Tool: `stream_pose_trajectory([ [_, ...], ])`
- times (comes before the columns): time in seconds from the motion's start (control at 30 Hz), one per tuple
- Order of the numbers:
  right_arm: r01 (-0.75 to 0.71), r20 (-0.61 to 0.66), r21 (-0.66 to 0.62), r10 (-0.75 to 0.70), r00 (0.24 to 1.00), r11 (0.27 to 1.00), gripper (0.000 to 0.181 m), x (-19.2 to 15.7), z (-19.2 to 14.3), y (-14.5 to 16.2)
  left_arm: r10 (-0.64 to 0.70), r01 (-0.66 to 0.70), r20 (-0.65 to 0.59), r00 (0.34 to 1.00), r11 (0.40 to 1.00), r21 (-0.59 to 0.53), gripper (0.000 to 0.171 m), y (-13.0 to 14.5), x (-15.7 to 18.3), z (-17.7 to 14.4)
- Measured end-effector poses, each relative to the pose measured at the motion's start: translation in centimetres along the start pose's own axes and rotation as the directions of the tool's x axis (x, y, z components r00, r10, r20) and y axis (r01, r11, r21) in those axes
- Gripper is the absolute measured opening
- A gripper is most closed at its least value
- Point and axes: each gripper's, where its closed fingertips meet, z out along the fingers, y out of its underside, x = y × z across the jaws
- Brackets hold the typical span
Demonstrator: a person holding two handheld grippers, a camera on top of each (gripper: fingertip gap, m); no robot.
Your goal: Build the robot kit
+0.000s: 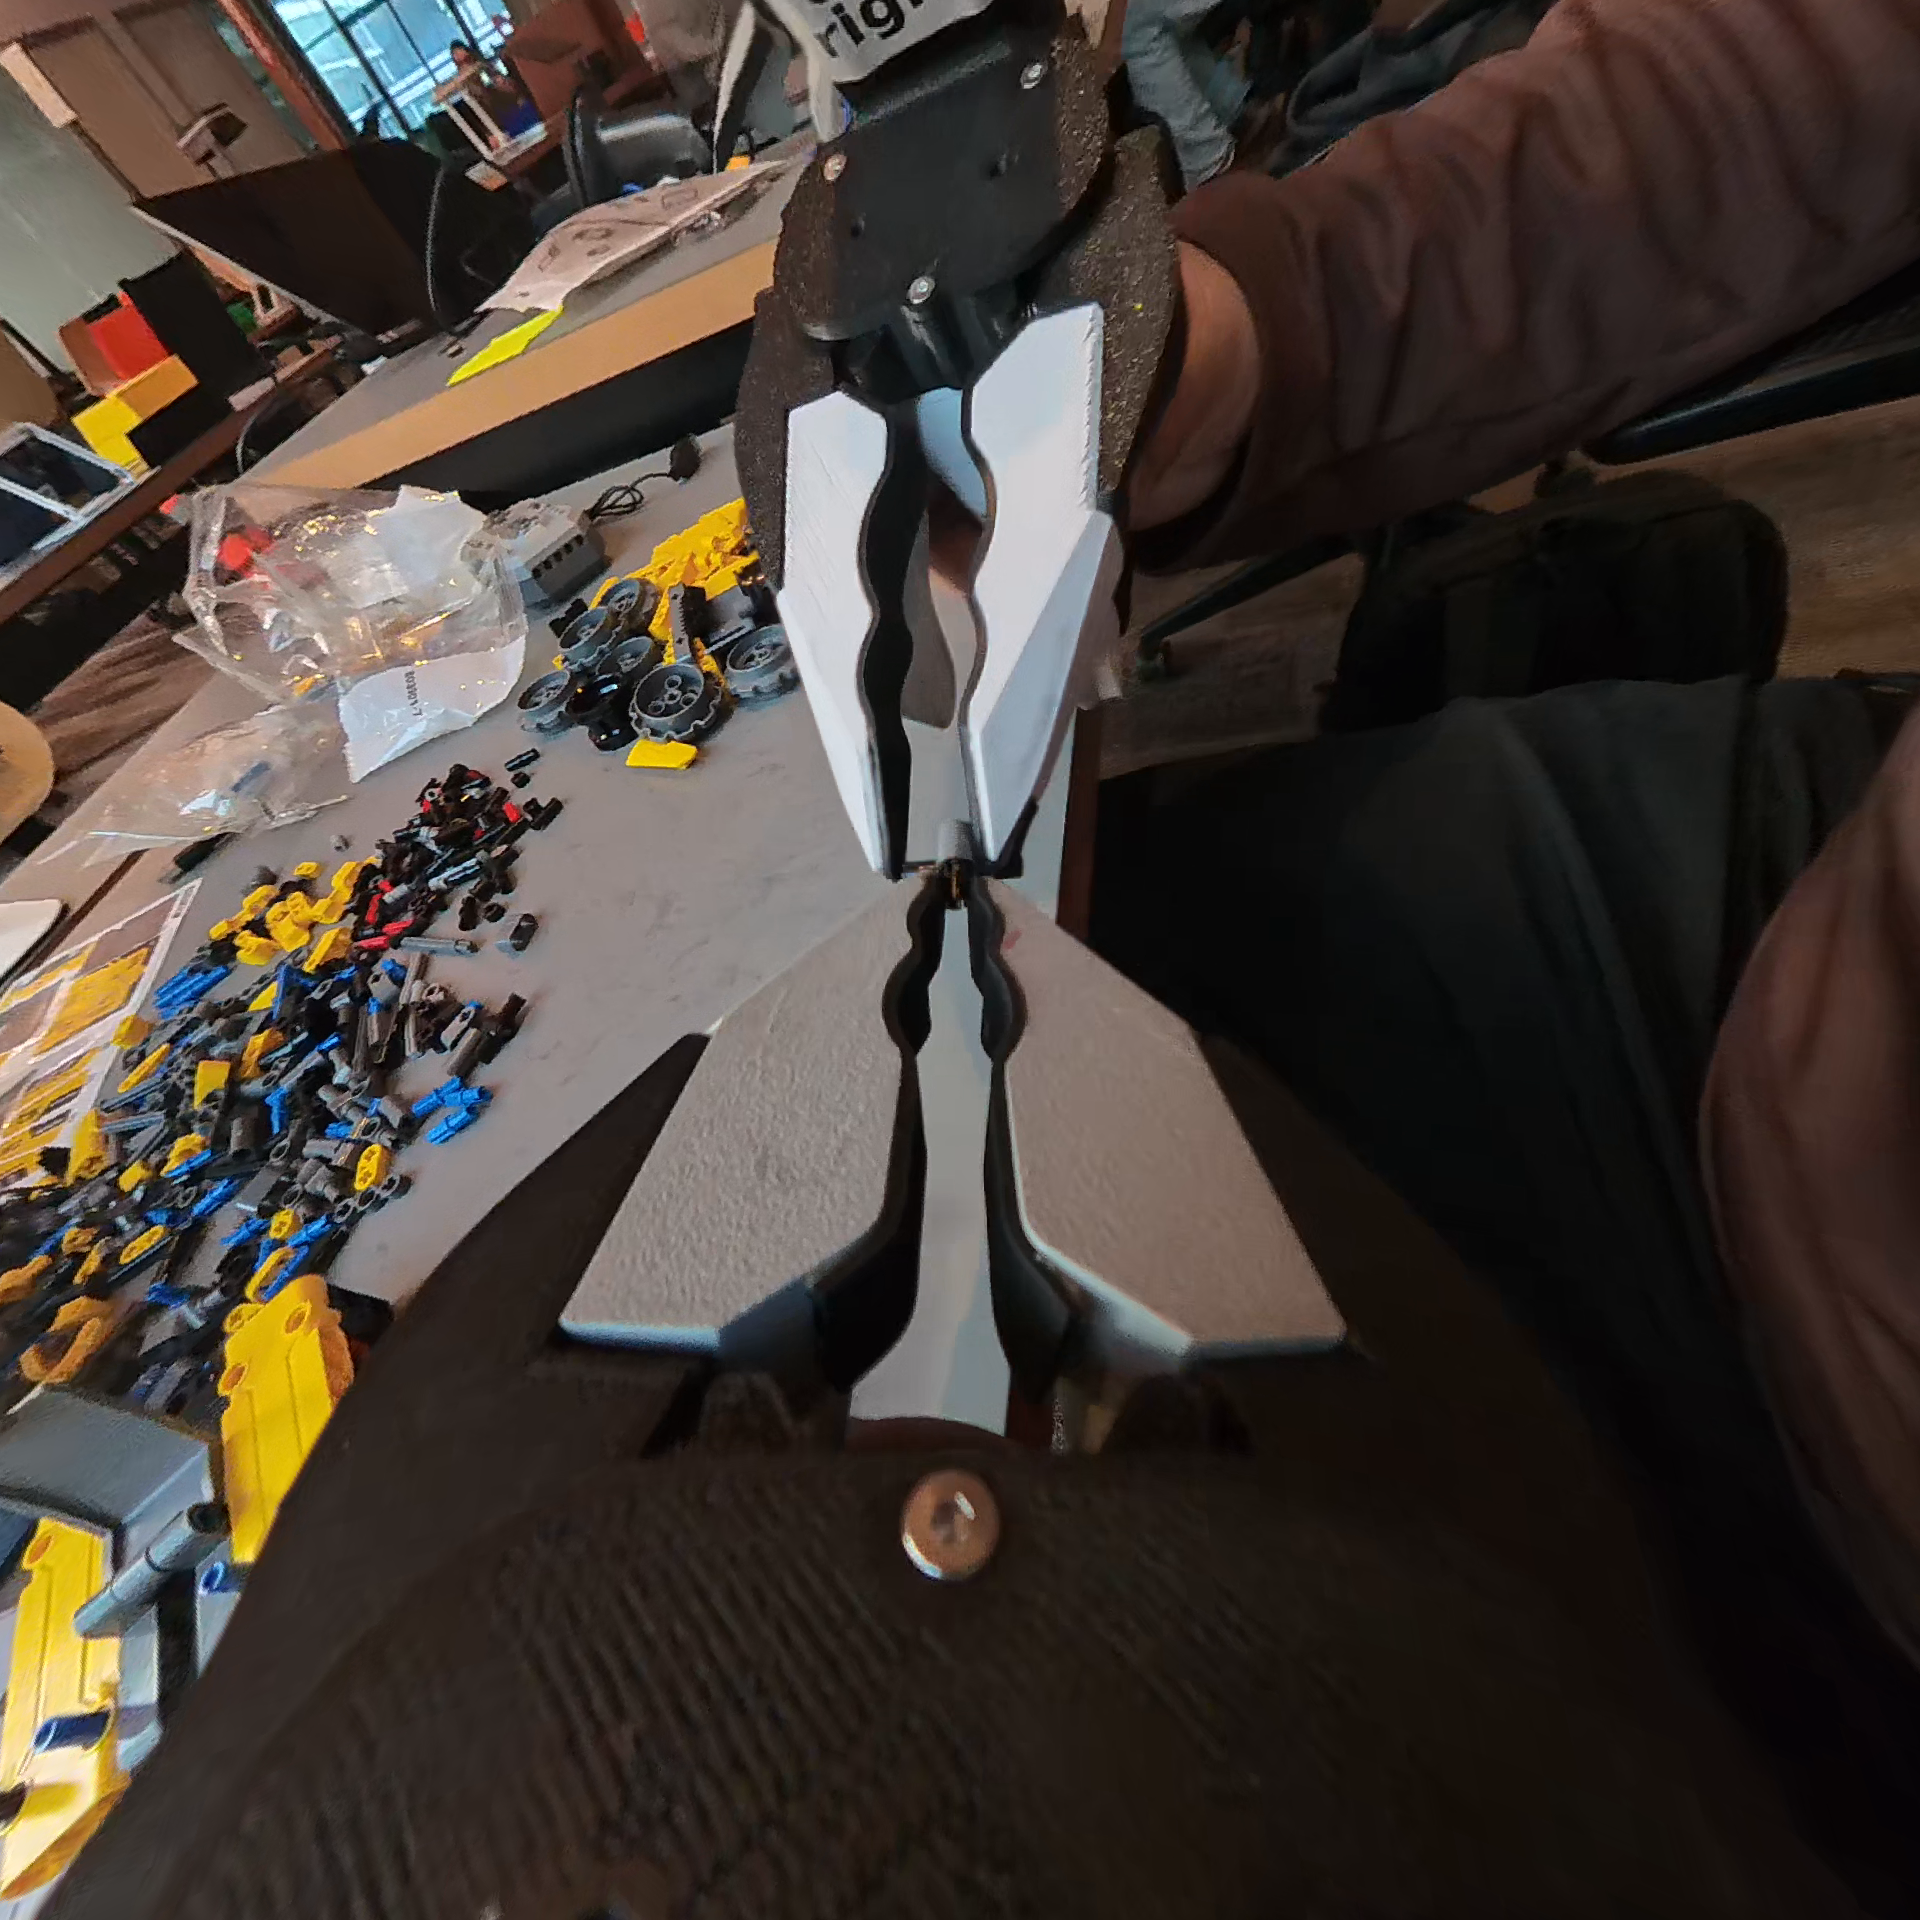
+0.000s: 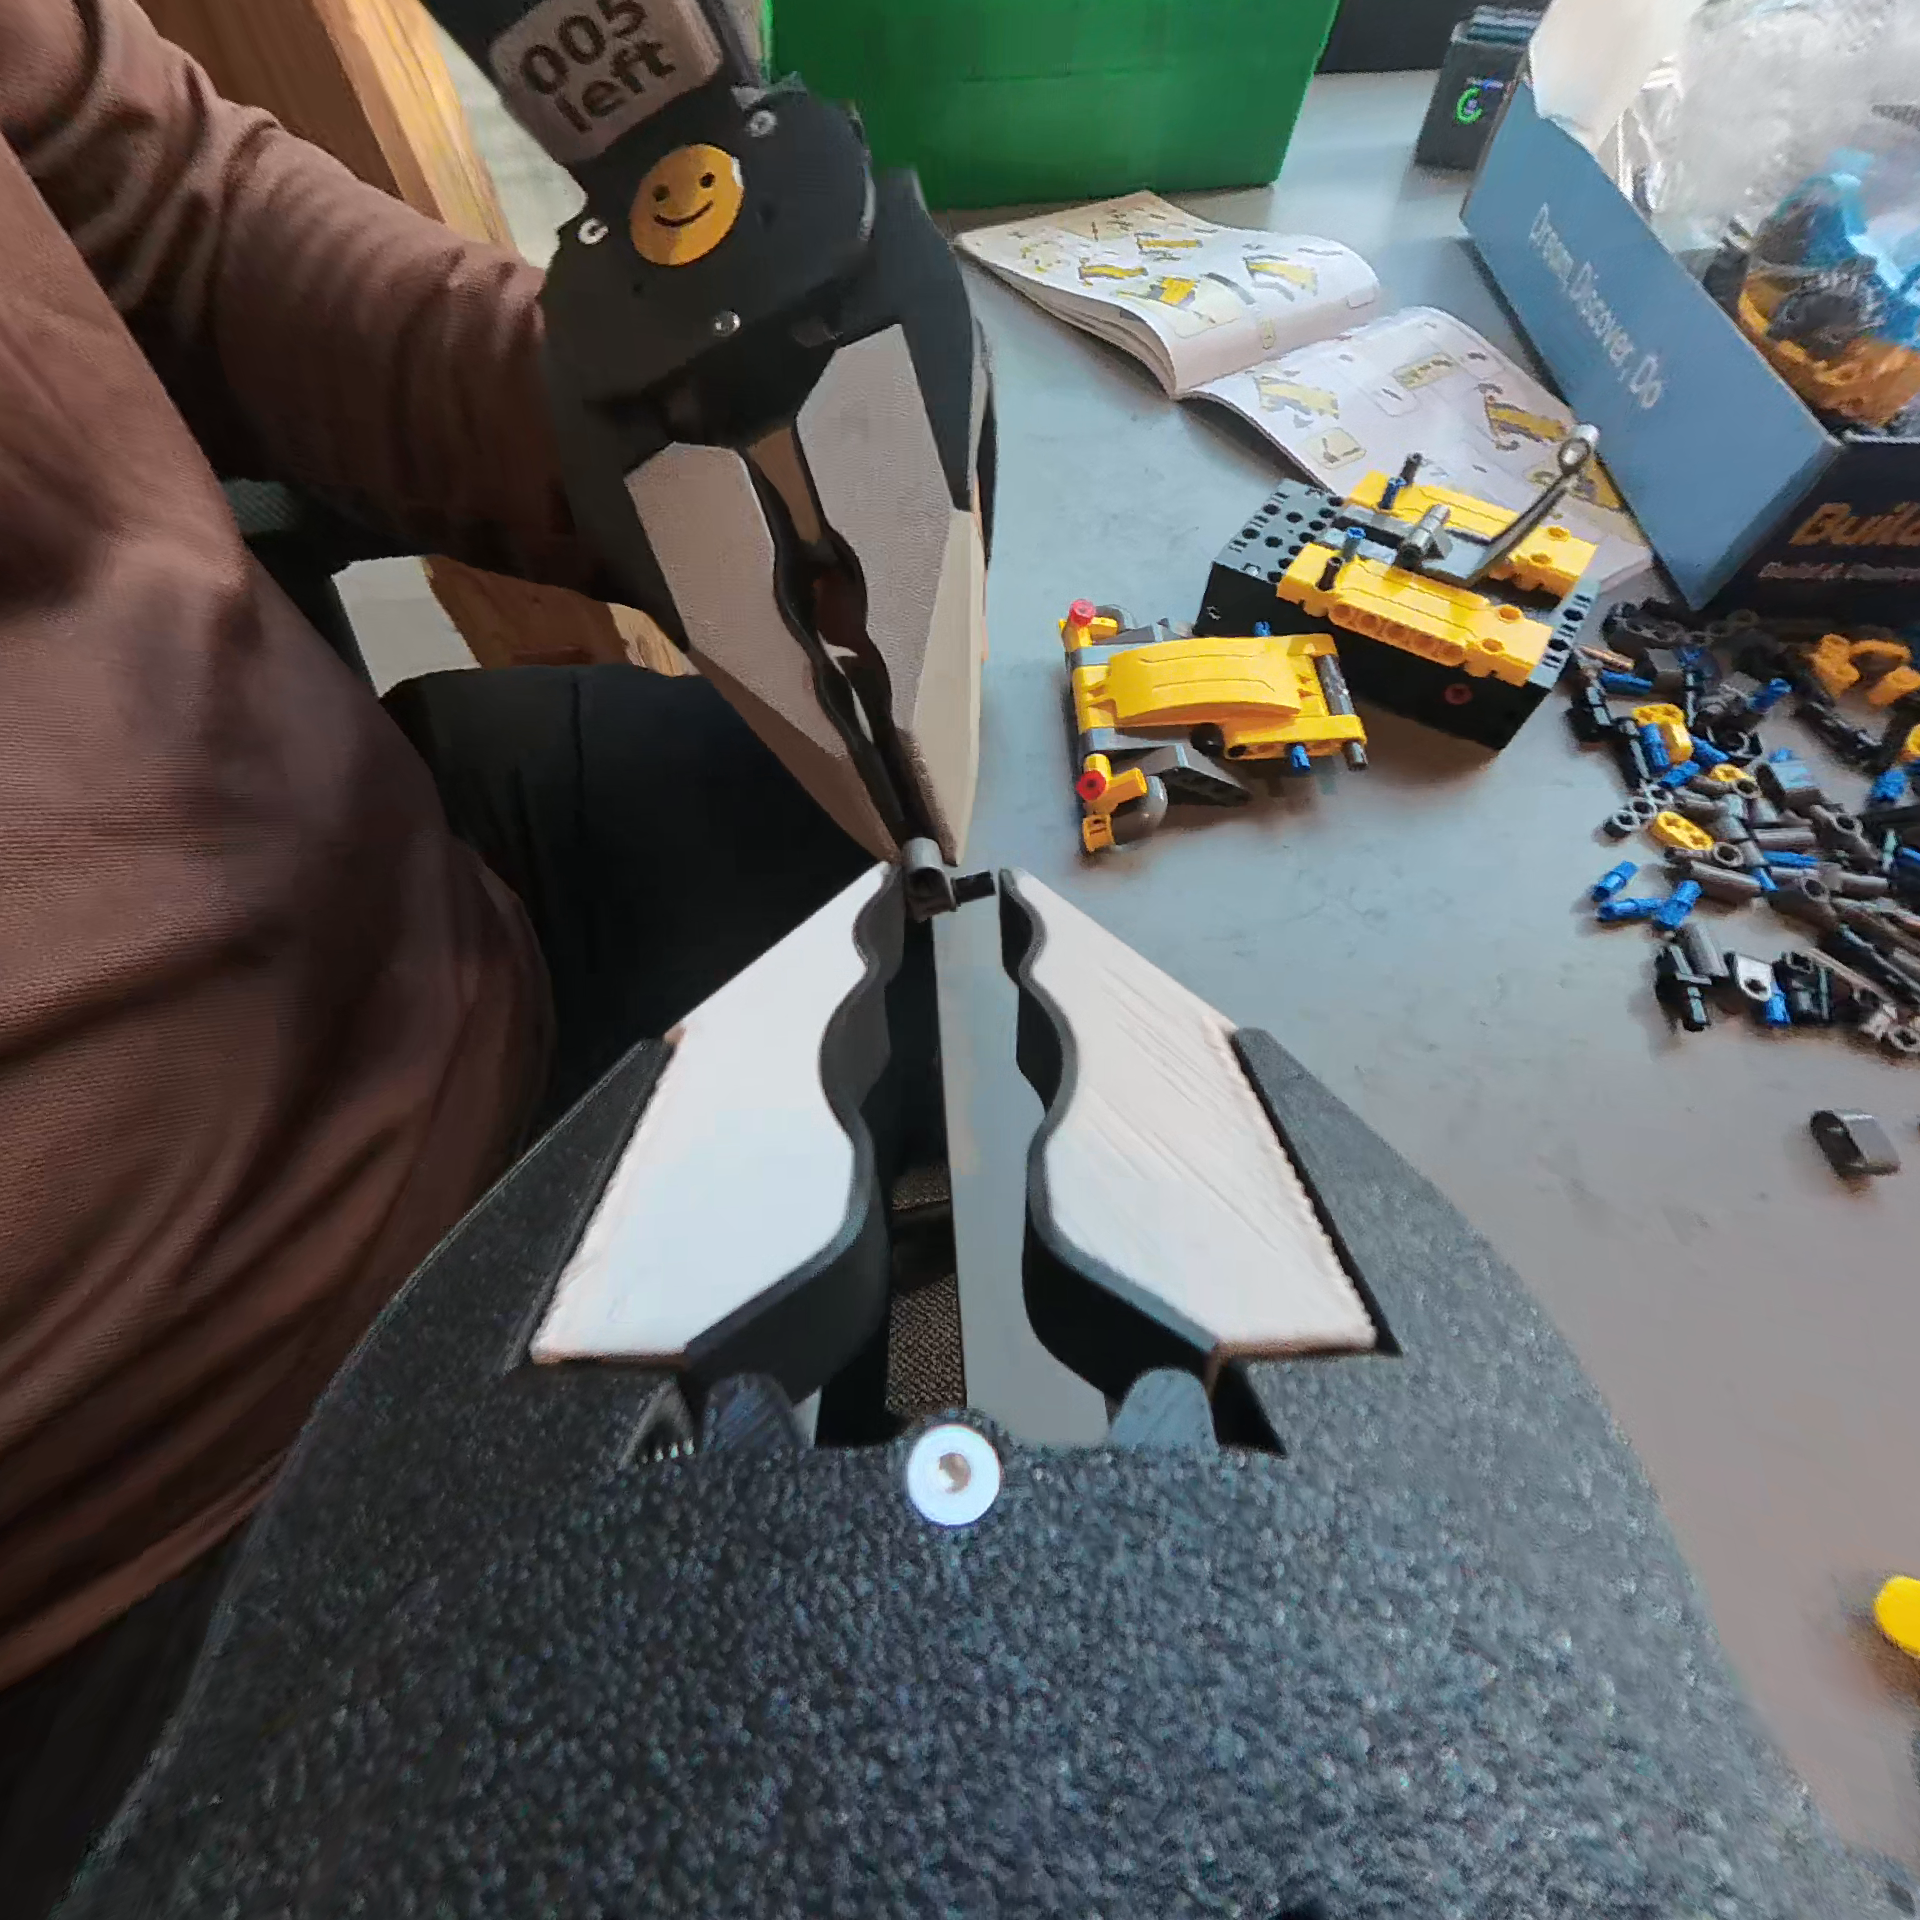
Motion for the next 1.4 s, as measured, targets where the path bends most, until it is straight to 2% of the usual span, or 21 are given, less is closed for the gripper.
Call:
stream_pose_trajectory([
  [0.2,-0.08,-0.162,0.11,0.098,0.982,0.991,0.013,3.6,-3.0,-0.6,0.016,-0.006,0.232,0.973,0.999,-0.043,0.002,0.1,-3.8,-0.5],
  [0.3,-0.123,-0.263,0.291,0.202,0.943,0.949,0.015,6.3,-6.0,-2.4,-0.015,0.046,0.333,0.943,0.995,-0.087,0.002,0.0,-6.3,-0.7],
  [0.33,-0.146,-0.281,0.351,0.253,0.926,0.925,0.015,7.1,-7.2,-2.9,-0.038,0.07,0.35,0.936,0.994,-0.081,0.002,-0.4,-7.0,-0.7],
  [0.37,-0.17,-0.286,0.402,0.3,0.91,0.899,0.015,7.7,-8.3,-3.2,-0.099,0.116,0.341,0.935,0.993,-0.03,0.002,-1.4,-7.6,-0.7],
  [0.4,-0.189,-0.285,0.446,0.339,0.897,0.875,0.015,8.2,-9.2,-3.3,-0.201,0.19,0.302,0.932,0.979,0.067,0.002,-3.0,-8.0,-0.7],
  [0.43,-0.2,-0.282,0.484,0.368,0.886,0.852,0.015,8.6,-10.1,-3.3,-0.324,0.286,0.223,0.919,0.94,0.185,0.002,-4.9,-8.4,-1.0],
  [0.47,-0.206,-0.281,0.515,0.39,0.877,0.832,0.015,8.9,-10.8,-3.3,-0.432,0.384,0.101,0.896,0.87,0.309,0.002,-7.0,-8.7,-1.5],
  [0.5,-0.211,-0.277,0.536,0.406,0.871,0.818,0.013,9.0,-11.3,-3.1,-0.486,0.465,-0.069,0.871,0.772,0.434,0.002,-9.6,-8.6,-2.6],
  [0.53,-0.219,-0.271,0.548,0.419,0.867,0.807,0.012,9.1,-11.7,-3.0,-0.456,0.533,-0.281,0.844,0.656,0.535,0.002,-12.4,-7.7,-4.4],
  [0.57,-0.224,-0.266,0.557,0.427,0.864,0.8,0.012,9.1,-12.0,-2.9,-0.354,0.597,-0.483,0.801,0.54,0.594,0.002,-14.8,-6.3,-6.8],
  [0.6,-0.224,-0.264,0.564,0.43,0.863,0.795,0.012,9.1,-12.3,-2.9,-0.249,0.64,-0.602,0.759,0.455,0.619,0.002,-16.2,-5.3,-8.9],
  [0.63,-0.221,-0.26,0.569,0.428,0.866,0.792,0.011,9.0,-12.5,-3.0,-0.205,0.637,-0.618,0.759,0.43,0.64,0.002,-16.7,-4.9,-9.7],
  [0.8,-0.156,-0.192,0.552,0.307,0.932,0.819,0.012,6.1,-12.0,-5.1,-0.138,0.486,-0.513,0.847,0.59,0.645,0.002,-16.0,-2.1,-8.0],
  [0.87,-0.119,-0.142,0.528,0.226,0.964,0.841,0.013,4.1,-11.2,-6.1,-0.129,0.391,-0.423,0.897,0.679,0.622,0.002,-15.2,-1.6,-6.8],
  [0.97,-0.106,-0.037,0.467,0.139,0.99,0.878,0.014,1.0,-9.3,-6.9,-0.048,0.103,-0.125,0.991,0.869,0.484,0.002,-12.3,-1.7,-3.8],
  [1.03,-0.124,0.044,0.423,0.116,0.992,0.898,0.021,-0.6,-7.9,-6.9,0.109,-0.126,0.068,0.992,0.934,0.335,0.002,-10.1,-1.5,-2.4],
  [1.13,-0.184,0.18,0.369,0.124,0.976,0.911,0.022,-2.5,-6.3,-6.4,0.307,-0.379,0.317,0.897,0.904,0.198,0.001,-9.1,-1.5,-2.4],
  [1.2,-0.237,0.266,0.332,0.151,0.952,0.913,0.02,-3.3,-5.5,-6.0,0.422,-0.504,0.416,0.805,0.857,0.105,0.002,-8.6,-1.2,-2.8],
  [1.27,-0.289,0.319,0.309,0.188,0.929,0.906,0.02,-3.5,-4.8,-6.0,0.466,-0.551,0.446,0.764,0.831,0.075,0.001,-8.3,-0.5,-3.1],
  [1.4,-0.387,0.431,0.25,0.256,0.865,0.888,0.021,-3.8,-3.2,-6.5,0.489,-0.556,0.441,0.753,0.831,0.027,0.002,-6.6,0.1,-3.2],
])
